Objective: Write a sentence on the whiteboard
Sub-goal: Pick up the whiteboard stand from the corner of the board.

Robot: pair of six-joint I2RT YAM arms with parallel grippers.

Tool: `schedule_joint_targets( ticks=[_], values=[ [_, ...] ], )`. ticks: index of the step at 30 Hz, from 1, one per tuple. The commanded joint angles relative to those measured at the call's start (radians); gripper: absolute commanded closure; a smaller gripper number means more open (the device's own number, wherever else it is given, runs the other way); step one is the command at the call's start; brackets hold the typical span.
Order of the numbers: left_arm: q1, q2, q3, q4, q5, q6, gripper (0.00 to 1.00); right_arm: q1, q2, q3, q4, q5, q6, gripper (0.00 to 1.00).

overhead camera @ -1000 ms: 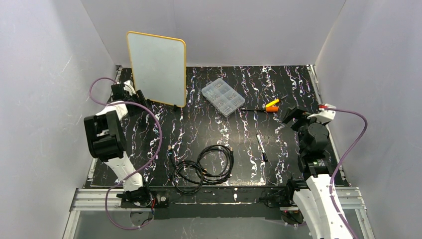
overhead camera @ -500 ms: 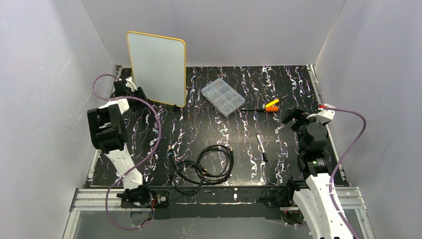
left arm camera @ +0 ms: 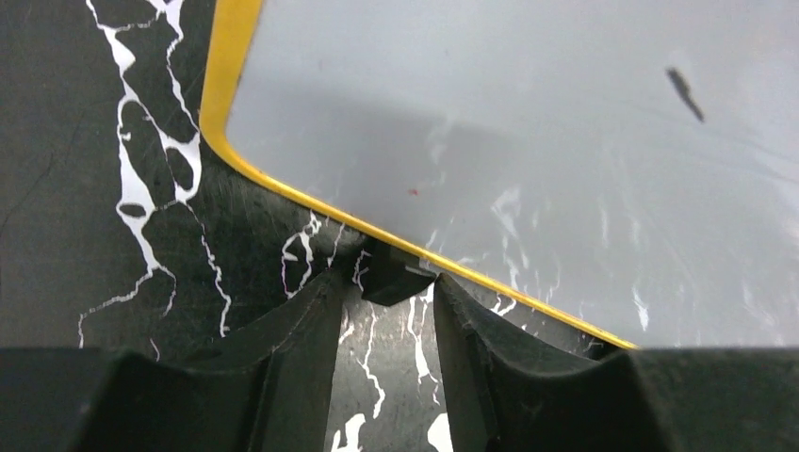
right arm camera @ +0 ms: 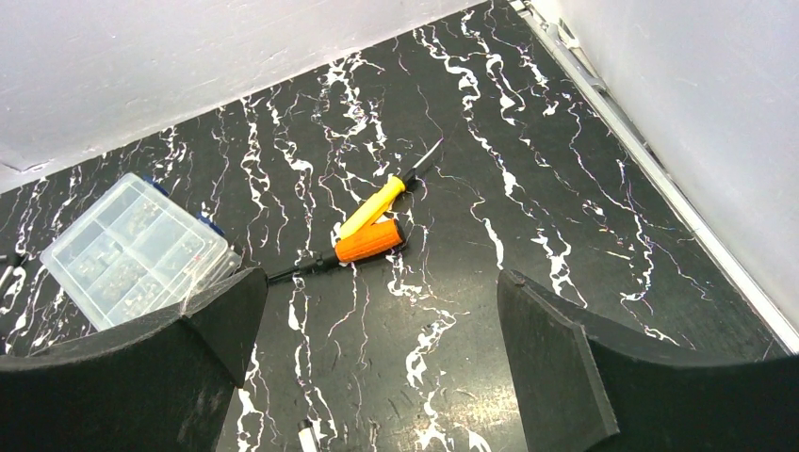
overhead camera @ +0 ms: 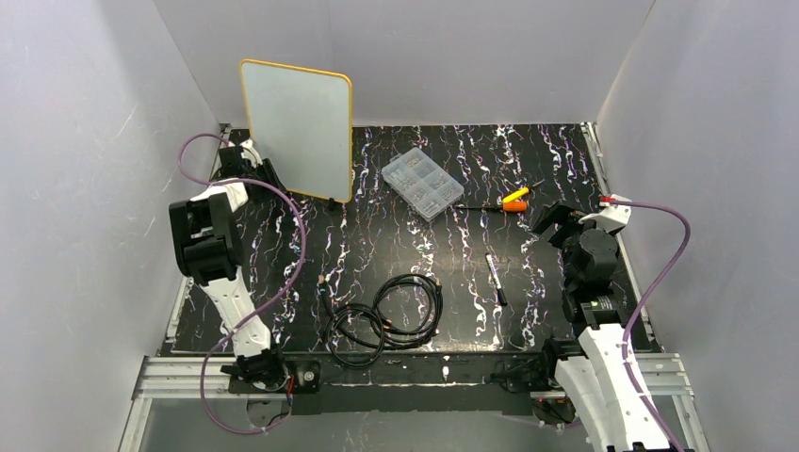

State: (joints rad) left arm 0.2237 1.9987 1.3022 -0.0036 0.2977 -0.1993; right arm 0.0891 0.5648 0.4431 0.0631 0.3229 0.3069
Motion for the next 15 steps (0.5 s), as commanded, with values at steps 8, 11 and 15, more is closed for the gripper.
schedule_joint_targets(
  ticks=[8,11,15],
  values=[
    [-0.003,0.053,0.079,-0.013,0.004,0.047,0.63,-0.003,0.011,0.008,0.061,0.002,-0.014,0.00],
    [-0.003,0.059,0.080,-0.017,0.003,0.067,0.68,-0.003,0.012,0.008,0.061,0.002,-0.015,0.00],
    [-0.005,0.055,0.058,-0.017,-0.011,0.086,0.73,-0.003,0.012,0.008,0.063,0.001,-0.016,0.00]
  ],
)
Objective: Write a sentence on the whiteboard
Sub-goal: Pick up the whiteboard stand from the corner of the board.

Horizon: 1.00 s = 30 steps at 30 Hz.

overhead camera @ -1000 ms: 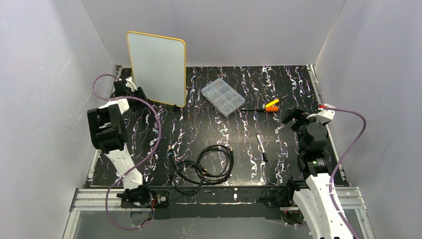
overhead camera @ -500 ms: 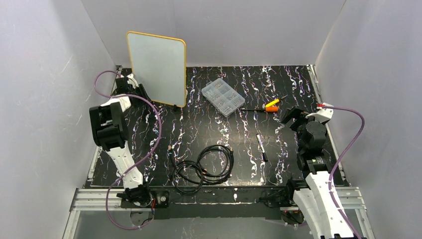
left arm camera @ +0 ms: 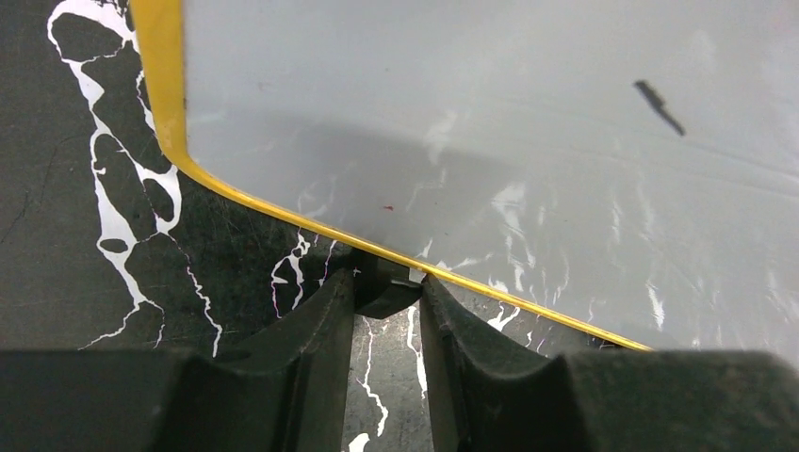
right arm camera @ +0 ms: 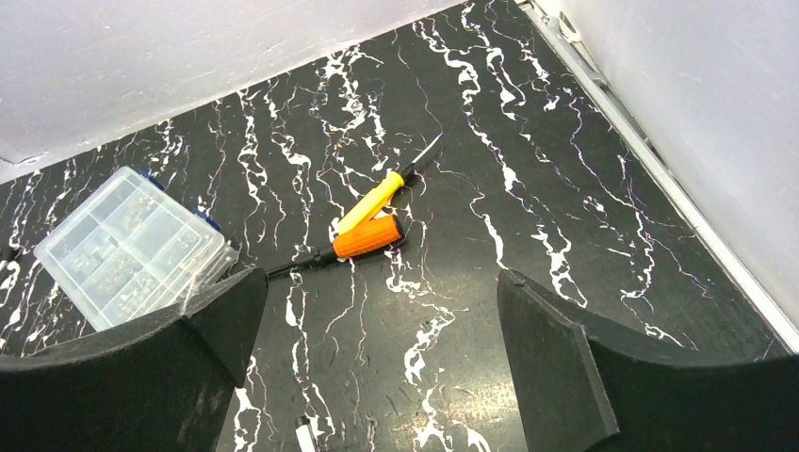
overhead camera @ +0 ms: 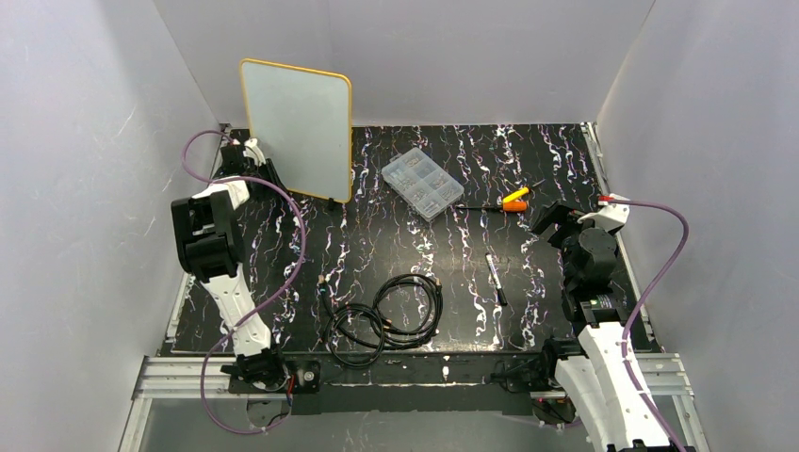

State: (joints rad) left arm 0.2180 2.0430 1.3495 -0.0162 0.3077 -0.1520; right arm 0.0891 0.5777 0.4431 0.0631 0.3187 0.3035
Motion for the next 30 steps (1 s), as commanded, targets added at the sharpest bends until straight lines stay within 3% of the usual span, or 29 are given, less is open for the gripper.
schedule_joint_targets(
  ticks=[1,11,17,30],
  values=[
    [-0.001,0.008,0.005,-0.002,-0.017,0.043,0.74,-0.003,0.001,0.009,0.062,0.006,-0.012,0.00],
    [-0.045,-0.062,-0.083,-0.008,-0.085,0.122,0.92,-0.003,-0.002,0.011,0.057,-0.001,-0.011,0.00],
    [-0.072,-0.146,-0.167,0.069,-0.093,0.148,0.99,-0.004,-0.016,0.010,0.048,0.000,-0.009,0.00],
    [-0.091,-0.225,-0.214,0.041,-0.116,0.184,1.00,-0.004,-0.036,0.005,0.036,-0.047,-0.018,0.00]
  ],
)
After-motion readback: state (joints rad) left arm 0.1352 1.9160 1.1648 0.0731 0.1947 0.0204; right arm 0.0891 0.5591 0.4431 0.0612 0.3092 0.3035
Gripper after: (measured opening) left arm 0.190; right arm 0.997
